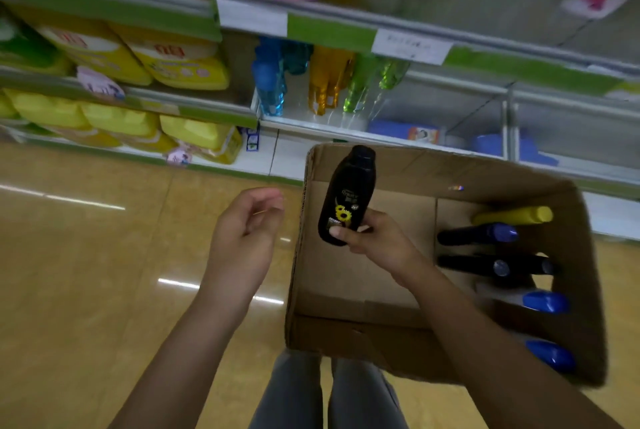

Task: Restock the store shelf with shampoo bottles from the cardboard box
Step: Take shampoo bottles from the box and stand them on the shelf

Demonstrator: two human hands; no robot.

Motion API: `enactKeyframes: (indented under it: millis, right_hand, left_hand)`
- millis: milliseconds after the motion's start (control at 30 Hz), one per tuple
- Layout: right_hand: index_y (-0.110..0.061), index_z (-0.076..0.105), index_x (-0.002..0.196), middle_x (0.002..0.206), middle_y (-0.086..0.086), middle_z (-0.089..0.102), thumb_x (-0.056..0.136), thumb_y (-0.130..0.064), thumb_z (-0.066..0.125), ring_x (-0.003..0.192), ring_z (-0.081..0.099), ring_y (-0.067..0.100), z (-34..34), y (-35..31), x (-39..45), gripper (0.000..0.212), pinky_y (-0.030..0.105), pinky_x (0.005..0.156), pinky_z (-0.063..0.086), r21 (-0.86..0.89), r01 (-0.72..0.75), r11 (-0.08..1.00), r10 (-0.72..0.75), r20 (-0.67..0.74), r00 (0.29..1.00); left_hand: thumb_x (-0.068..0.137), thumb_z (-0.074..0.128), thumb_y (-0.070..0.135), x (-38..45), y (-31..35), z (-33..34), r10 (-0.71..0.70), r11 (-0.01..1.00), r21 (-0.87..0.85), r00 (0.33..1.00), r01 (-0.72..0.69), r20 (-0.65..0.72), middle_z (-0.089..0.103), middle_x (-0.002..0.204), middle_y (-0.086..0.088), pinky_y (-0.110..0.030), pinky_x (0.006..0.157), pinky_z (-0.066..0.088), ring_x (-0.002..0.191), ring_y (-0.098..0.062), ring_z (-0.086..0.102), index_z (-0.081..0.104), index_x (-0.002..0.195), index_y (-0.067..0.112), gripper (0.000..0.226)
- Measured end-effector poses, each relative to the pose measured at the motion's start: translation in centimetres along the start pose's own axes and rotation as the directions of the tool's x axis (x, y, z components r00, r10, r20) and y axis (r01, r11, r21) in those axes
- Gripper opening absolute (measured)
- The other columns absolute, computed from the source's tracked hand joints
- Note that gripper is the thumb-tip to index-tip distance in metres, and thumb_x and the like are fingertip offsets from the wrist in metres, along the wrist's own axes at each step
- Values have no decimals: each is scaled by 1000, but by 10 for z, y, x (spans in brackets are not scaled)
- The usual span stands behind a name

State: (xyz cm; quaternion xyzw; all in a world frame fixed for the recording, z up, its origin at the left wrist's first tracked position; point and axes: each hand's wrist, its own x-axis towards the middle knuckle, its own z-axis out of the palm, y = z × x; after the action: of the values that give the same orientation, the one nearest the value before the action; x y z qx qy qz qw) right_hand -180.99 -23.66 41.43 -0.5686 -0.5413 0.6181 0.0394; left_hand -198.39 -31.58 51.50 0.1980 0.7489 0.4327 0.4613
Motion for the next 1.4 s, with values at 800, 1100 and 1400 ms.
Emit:
enactKeyframes:
  millis: [800, 1100, 1400]
  right_hand:
    - [-14, 59, 124, 117, 5, 70, 80, -24, 69, 108, 67, 17, -109, -160, -250, 46, 33, 92, 55, 289, 302, 908, -350, 133, 927]
    - [1, 61, 121, 113, 20, 68, 89, -14, 56, 102, 67, 33, -142, -187, -290, 35, 44, 88, 55, 683, 210, 700, -503, 262, 824]
    - [3, 54, 130, 118, 24, 63, 94, -26, 50, 103, 66, 34, -140, -197, -310, 46, 50, 98, 49, 720, 214, 660, -611, 348, 711]
  left_hand:
    - [92, 53, 29, -139, 179, 43, 234, 919, -388, 886, -68, 400, 70, 111, -12, -41, 96, 50, 104, -25, 66, 62, 116, 5, 35]
    - [85, 54, 38, -178, 227, 47, 415, 852, -499, 787, -159, 457, 66, 118, -15, -44, 102, 46, 111, -26, 63, 67, 107, 10, 37]
    - [74, 73, 52, -204, 254, 46, 446, 871, -395, 809, -293, 382, 70, 91, -6, -46, 93, 48, 86, -20, 67, 66, 101, 11, 49]
